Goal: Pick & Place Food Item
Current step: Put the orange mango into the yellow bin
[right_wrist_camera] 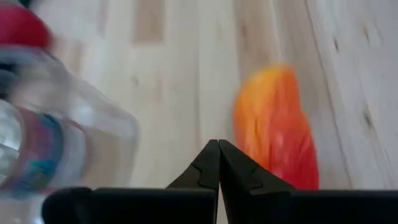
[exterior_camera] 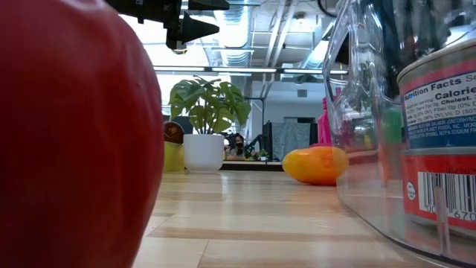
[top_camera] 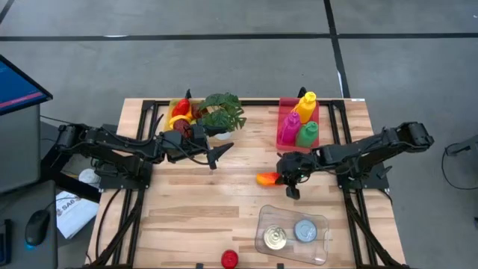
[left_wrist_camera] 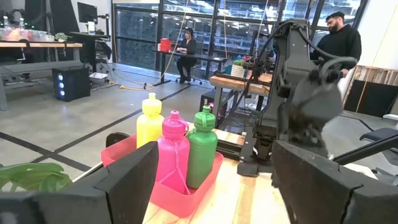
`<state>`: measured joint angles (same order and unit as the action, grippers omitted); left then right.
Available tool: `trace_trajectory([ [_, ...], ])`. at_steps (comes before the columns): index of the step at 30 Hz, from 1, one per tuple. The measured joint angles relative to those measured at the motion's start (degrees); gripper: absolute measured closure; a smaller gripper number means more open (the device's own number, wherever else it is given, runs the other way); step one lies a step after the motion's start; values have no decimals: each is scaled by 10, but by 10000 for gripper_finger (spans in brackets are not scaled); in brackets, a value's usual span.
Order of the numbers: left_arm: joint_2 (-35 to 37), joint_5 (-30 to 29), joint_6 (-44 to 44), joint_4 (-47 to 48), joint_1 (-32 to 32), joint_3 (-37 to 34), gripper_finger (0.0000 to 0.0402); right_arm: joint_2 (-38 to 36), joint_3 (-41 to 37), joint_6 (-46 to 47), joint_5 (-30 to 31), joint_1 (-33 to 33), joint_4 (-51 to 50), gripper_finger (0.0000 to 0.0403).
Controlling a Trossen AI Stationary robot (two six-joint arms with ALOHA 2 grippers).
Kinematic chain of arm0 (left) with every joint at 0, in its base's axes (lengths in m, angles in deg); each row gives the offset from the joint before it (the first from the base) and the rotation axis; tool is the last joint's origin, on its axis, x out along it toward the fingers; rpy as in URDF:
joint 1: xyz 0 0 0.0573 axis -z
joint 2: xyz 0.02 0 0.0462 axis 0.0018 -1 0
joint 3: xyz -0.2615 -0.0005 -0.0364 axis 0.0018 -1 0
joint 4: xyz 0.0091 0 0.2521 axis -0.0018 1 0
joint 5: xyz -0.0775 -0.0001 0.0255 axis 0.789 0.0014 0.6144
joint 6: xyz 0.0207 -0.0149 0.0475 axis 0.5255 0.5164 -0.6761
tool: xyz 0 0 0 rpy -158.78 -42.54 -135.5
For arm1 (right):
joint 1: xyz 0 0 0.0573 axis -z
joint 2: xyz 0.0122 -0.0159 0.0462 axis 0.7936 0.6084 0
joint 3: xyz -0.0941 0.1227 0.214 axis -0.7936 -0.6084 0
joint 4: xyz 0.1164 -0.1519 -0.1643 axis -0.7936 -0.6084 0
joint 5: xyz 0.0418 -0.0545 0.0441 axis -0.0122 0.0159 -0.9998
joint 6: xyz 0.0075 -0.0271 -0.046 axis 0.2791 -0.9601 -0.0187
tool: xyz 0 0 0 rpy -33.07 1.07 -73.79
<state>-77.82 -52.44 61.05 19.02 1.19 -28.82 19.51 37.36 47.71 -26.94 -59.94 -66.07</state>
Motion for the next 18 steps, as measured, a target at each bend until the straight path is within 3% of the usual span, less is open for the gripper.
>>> trace_trajectory([
  [10, 0, 0, 0, 5, 0, 0, 97, -57, 14, 4, 0, 0, -2, 403],
  [18, 0, 2, 0, 33, 0, 0, 97, -87, 14, 25, 49, -1, -4, 403],
])
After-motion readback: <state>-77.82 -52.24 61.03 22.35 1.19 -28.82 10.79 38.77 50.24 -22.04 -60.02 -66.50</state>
